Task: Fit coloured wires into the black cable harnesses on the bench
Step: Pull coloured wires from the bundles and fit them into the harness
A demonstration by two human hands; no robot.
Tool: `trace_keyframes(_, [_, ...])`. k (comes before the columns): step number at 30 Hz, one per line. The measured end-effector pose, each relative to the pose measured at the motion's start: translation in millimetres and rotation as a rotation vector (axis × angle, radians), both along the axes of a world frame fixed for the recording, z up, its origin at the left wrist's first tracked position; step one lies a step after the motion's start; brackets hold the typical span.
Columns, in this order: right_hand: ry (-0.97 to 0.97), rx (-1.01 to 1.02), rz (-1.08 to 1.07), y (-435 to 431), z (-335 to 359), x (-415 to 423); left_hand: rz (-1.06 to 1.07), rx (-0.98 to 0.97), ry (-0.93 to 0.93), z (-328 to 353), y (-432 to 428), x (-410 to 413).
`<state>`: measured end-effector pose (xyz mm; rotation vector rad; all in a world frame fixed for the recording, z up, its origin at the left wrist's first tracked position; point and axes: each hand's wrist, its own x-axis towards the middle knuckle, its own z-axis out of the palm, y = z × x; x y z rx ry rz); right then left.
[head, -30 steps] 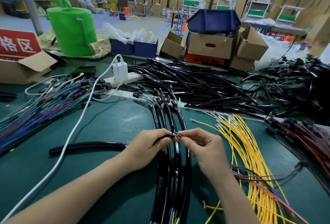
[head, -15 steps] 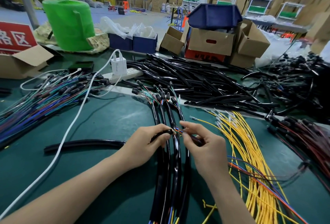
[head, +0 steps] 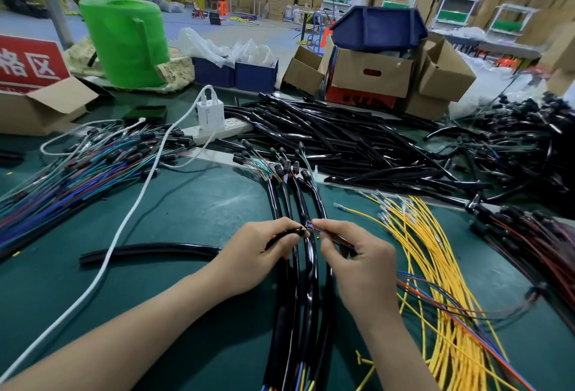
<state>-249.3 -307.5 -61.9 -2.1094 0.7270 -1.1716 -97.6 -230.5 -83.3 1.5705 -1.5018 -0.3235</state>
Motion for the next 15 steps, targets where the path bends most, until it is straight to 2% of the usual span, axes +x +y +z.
trace_keyframes(8, [0.049, -0.086, 0.015, 1.9, -0.1, -0.5, 0.004, -0.006, 0.040, 1.8, 0.7, -0.4])
trace_keyframes(15, [0.089, 0.003, 0.065, -3.2, 1.9, -3.2, -0.005, 0.009, 0.044, 0.6, 1.4, 0.5])
